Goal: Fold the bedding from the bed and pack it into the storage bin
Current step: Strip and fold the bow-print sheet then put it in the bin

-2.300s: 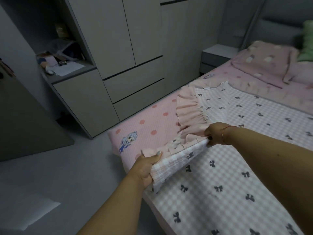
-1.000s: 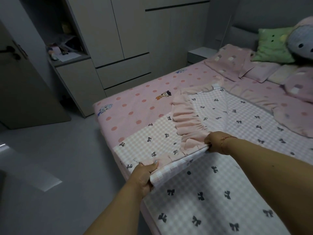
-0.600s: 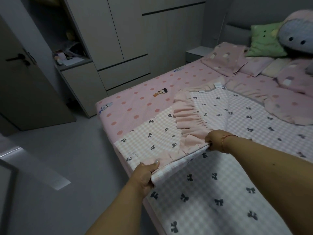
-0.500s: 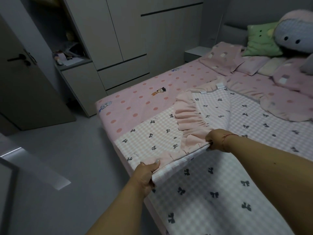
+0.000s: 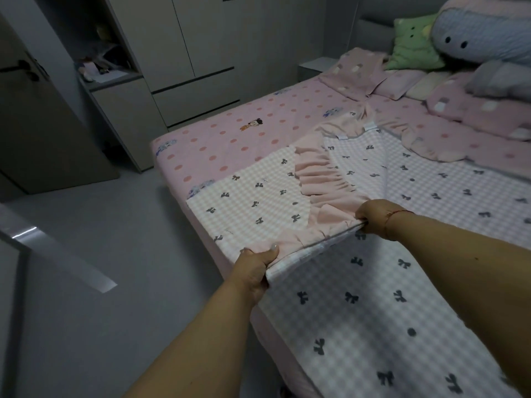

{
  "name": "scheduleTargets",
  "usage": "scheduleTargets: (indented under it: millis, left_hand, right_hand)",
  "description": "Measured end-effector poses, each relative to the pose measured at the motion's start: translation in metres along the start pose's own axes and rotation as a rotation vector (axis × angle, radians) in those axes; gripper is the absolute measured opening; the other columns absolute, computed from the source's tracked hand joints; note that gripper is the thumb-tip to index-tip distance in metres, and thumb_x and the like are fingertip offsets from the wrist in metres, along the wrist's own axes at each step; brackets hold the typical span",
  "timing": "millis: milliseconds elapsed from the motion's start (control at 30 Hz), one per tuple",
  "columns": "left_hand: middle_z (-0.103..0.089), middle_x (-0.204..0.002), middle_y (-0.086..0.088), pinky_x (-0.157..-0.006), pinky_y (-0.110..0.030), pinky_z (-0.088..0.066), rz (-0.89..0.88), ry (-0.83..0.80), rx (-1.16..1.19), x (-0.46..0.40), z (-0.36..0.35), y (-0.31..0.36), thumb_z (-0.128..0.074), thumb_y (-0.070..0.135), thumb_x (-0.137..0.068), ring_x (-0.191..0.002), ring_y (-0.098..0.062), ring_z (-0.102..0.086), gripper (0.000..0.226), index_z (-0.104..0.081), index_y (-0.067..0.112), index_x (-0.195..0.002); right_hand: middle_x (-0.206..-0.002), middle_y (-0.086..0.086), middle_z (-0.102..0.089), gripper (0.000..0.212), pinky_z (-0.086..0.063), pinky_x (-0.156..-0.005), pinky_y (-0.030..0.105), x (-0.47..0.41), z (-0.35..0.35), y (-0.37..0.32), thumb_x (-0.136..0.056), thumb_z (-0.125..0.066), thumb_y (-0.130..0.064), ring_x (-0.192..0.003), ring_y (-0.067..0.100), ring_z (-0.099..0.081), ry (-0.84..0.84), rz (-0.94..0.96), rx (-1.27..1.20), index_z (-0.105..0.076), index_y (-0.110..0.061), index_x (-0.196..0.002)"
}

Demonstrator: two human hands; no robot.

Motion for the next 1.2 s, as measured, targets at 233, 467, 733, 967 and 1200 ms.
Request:
scheduleTargets:
  millis: [233,467,733,967,1200]
  left_hand:
    - [-0.064,-0.119,-0.019,-0.071,-0.048,-0.059,0.052,0.018,-0.013,0.035,-0.011,-0.065,-0.075,0.010,-0.080,-0.097,-0.035,-0.067,0.058,-0.045,-0.002,-0.129]
    - [-0.067,-0.116,-0.016,-0.081,-0.045,-0.056,-0.047,0.086,-0.041,0.067,-0.026,-0.119,-0.063,0.009,-0.090,-0.099,-0.033,-0.066,0.043,-0.051,0.000,-0.130]
    - [-0.066,-0.119,-0.013,-0.102,-0.044,-0.046,-0.194,0.277,-0.082,0.120,-0.051,-0.198,-0.062,0.007,-0.090,-0.110,-0.029,-0.062,0.034,-0.058,0.002,-0.124]
    - [-0.069,-0.109,-0.011,-0.087,-0.033,-0.052,-0.191,0.377,-0.045,0.165,-0.069,-0.263,-0.066,0.010,-0.088,-0.100,-0.027,-0.066,0.029,-0.064,0.005,-0.116]
    - [-0.067,-0.115,-0.016,-0.100,-0.046,-0.047,-0.180,0.415,-0.038,0.195,-0.093,-0.310,-0.071,0.010,-0.084,-0.107,-0.031,-0.063,0.037,-0.062,0.000,-0.119]
  right_hand:
    - [-0.094,0.007,-0.061,0.023,-0.038,-0.073,0.022,0.052,-0.033,0.021,-0.089,-0.059,-0.030,-0.082,0.019,-0.050,-0.020,-0.015,0.043,-0.067,-0.011,-0.100]
    - [-0.091,-0.003,-0.057,0.025,-0.036,-0.095,0.033,0.079,-0.057,0.045,-0.087,-0.057,-0.043,-0.101,0.023,-0.057,0.002,0.059,0.221,-0.051,-0.025,-0.072]
    - [-0.086,-0.002,-0.047,0.037,-0.037,-0.075,0.024,0.119,-0.093,0.072,-0.087,-0.060,-0.035,-0.084,0.020,-0.047,-0.042,0.318,0.245,-0.035,-0.026,-0.062]
    - [-0.090,0.005,-0.055,0.023,-0.041,-0.073,0.026,0.159,-0.129,0.097,-0.086,-0.062,-0.028,-0.084,0.021,-0.047,-0.122,0.401,0.121,-0.046,-0.023,-0.071]
    - [-0.092,0.000,-0.050,0.014,-0.038,-0.072,0.024,0.198,-0.153,0.121,-0.088,-0.061,-0.027,-0.085,0.019,-0.047,-0.171,0.422,0.065,-0.048,-0.025,-0.092]
Point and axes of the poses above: each hand's wrist, its own x-axis away from the middle knuckle, its own z-axis out of the back of the hand, y = z × x, the point moved 2 cm from there along -x, towards the middle knuckle
